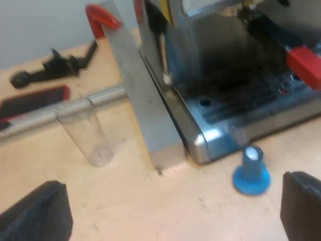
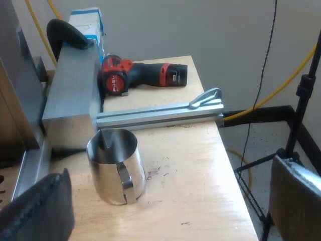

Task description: Put the handle in the coffee machine

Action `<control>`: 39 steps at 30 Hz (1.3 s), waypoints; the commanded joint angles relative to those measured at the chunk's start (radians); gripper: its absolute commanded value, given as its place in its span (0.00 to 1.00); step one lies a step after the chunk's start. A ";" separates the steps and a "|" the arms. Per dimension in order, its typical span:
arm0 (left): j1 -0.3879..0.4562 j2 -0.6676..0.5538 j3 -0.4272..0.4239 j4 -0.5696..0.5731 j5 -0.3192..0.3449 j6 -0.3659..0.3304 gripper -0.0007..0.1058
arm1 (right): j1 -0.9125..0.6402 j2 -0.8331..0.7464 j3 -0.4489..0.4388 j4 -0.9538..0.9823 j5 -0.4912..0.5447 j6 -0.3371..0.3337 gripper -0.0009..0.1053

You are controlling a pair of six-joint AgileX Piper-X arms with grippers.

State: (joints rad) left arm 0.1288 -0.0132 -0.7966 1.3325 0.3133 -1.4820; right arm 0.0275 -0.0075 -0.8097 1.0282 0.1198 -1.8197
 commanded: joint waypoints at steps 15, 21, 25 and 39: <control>0.009 -0.140 0.111 -0.291 0.002 -0.136 0.81 | -0.002 -0.043 0.048 -0.014 -0.126 -0.010 0.77; 0.004 -0.138 0.208 -0.322 0.002 -0.136 0.81 | -0.002 -0.043 0.140 -0.015 -0.126 -0.010 0.77; -0.029 -0.138 0.249 -0.322 0.002 -0.136 0.81 | -0.002 -0.042 0.213 -0.015 -0.126 -0.010 0.77; -0.106 -0.138 0.281 -0.313 0.002 -0.133 0.81 | -0.002 -0.042 0.295 -0.025 -0.120 -0.010 0.77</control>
State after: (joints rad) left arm 0.0306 -0.0132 -0.5129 1.0330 0.3195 -1.6052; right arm 0.0275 -0.0057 -0.5074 1.0105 0.0000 -1.8197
